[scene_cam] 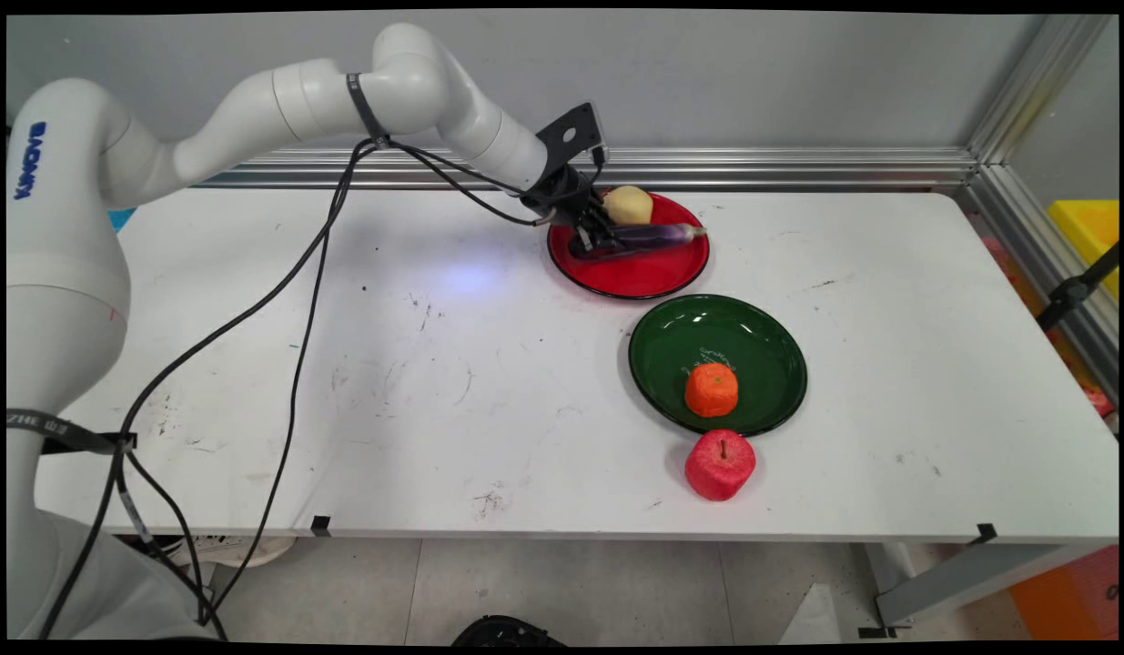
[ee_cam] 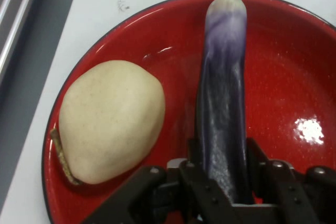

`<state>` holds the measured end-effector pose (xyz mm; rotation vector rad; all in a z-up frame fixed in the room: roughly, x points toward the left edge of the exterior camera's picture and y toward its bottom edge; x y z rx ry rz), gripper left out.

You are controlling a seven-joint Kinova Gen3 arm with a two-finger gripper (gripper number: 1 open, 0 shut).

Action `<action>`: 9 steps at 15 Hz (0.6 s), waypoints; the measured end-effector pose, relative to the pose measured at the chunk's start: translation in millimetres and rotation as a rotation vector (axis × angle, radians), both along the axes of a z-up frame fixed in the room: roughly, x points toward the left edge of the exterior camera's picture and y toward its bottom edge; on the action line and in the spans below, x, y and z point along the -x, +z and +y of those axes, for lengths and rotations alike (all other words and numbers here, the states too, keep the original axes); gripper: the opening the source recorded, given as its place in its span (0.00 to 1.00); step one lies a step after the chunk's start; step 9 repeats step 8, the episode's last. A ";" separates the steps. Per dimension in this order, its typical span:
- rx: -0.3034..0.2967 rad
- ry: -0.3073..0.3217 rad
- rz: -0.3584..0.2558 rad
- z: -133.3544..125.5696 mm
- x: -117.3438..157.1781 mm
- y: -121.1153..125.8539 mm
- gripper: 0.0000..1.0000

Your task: Place the picked object on the red plate

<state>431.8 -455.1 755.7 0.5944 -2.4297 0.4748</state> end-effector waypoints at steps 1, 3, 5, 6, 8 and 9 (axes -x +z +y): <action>-0.001 0.001 0.002 0.1 0.0 -0.6 0.00; -0.003 0.003 0.006 -0.1 0.7 -1.3 1.00; -0.005 0.006 0.012 -0.4 1.8 -1.0 1.00; -0.005 0.007 0.015 -0.6 2.5 -0.3 1.00; -0.004 0.008 0.020 -0.9 4.3 2.3 1.00; -0.004 0.008 0.020 -0.9 4.3 2.3 1.00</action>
